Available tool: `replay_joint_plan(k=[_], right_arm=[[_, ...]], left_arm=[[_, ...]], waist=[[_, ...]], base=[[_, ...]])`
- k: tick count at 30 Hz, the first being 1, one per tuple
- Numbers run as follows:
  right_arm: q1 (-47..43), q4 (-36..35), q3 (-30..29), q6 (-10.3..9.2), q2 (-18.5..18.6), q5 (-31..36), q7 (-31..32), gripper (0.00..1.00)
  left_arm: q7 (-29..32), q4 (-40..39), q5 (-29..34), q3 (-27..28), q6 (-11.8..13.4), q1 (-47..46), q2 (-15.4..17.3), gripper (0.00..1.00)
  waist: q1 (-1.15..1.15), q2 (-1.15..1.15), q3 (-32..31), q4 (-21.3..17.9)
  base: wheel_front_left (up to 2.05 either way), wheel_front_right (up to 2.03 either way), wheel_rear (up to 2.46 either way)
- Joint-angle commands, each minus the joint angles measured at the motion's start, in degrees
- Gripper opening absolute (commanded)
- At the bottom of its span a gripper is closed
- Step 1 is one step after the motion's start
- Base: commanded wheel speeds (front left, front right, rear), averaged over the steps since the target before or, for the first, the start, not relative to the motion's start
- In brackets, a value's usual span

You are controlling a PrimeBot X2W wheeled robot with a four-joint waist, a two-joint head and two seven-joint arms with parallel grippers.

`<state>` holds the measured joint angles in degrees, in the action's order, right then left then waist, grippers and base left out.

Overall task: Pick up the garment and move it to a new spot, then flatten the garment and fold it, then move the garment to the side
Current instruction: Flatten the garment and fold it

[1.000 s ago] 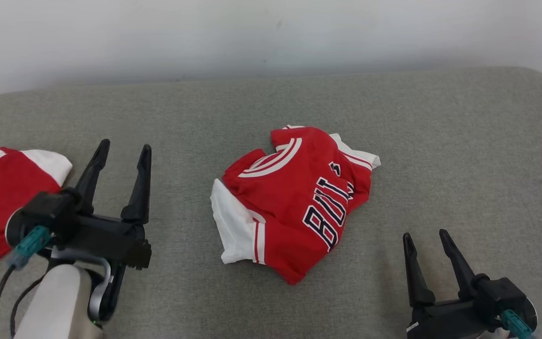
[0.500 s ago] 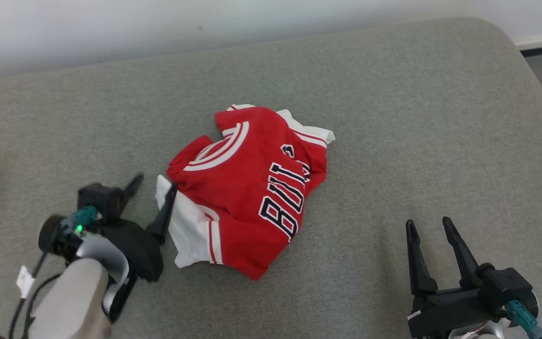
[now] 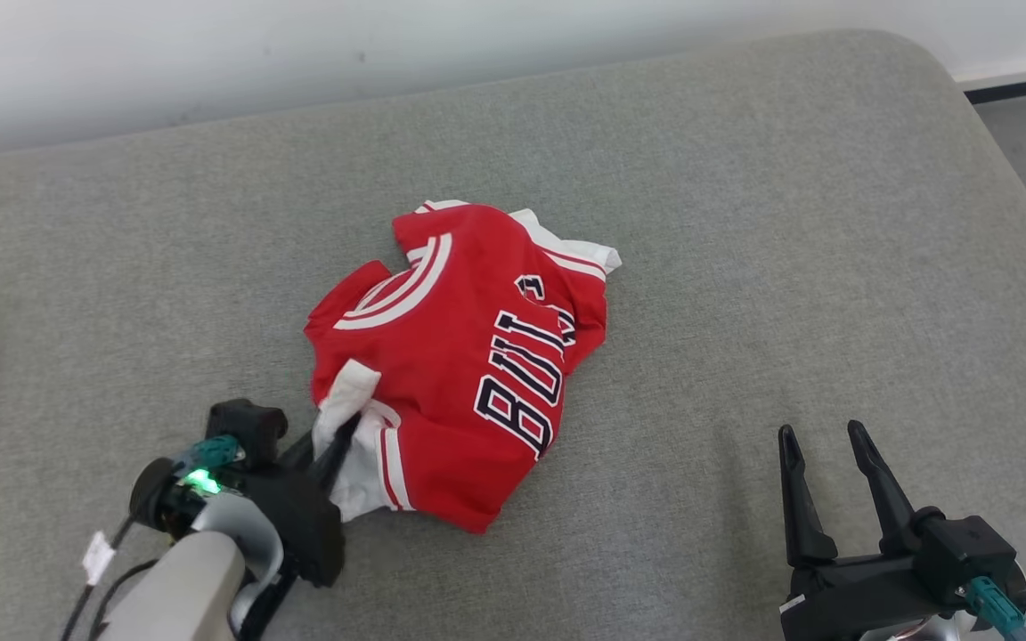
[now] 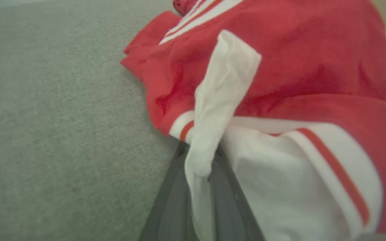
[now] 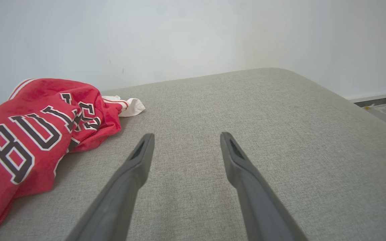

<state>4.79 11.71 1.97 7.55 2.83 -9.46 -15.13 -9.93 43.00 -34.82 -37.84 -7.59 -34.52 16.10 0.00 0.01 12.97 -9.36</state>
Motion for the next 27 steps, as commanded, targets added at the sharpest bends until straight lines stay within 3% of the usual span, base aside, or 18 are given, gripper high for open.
replay_joint_plan(k=[1, 5, 11, 22, 27], right_arm=[[-0.38, 0.02, -0.18, -0.12, 0.10, 0.53, -0.03, 1.00], [-1.00, 0.45, -0.43, -0.12, 0.10, 0.95, -0.03, 1.00], [-1.64, 1.26, -0.81, -0.12, 0.09, 1.16, -0.03, 1.00], [-2.83, 1.80, -0.67, -0.12, 0.10, 0.23, -0.03, 1.00], [-3.12, 1.56, -0.78, -0.12, 0.10, -0.07, -0.03, 1.00]], left_arm=[[-1.04, 0.79, -0.69, 0.54, 0.23, -0.43, 1.22, 0.00], [-3.48, 0.78, -2.84, 2.82, 0.21, -2.87, 1.89, 0.00], [-5.11, -2.14, -3.61, 8.39, 1.21, -5.88, 5.67, 0.00], [-5.25, -17.16, -0.72, 16.60, 6.43, -8.80, 16.47, 0.00], [-2.37, -26.86, 0.12, 17.16, 9.52, -8.35, 18.87, 0.00]], waist=[[0.00, -0.01, -0.80, 0.94], [0.00, -0.01, -2.09, 2.39], [0.00, -0.01, -4.27, 4.30], [0.00, -0.01, -6.44, 4.87], [0.00, -0.01, -6.33, 4.31]], base=[[0.00, 0.00, 0.00], [0.00, 0.00, 0.00], [0.00, 0.00, 0.00], [0.00, 0.00, 0.00], [0.00, 0.00, 0.00]])
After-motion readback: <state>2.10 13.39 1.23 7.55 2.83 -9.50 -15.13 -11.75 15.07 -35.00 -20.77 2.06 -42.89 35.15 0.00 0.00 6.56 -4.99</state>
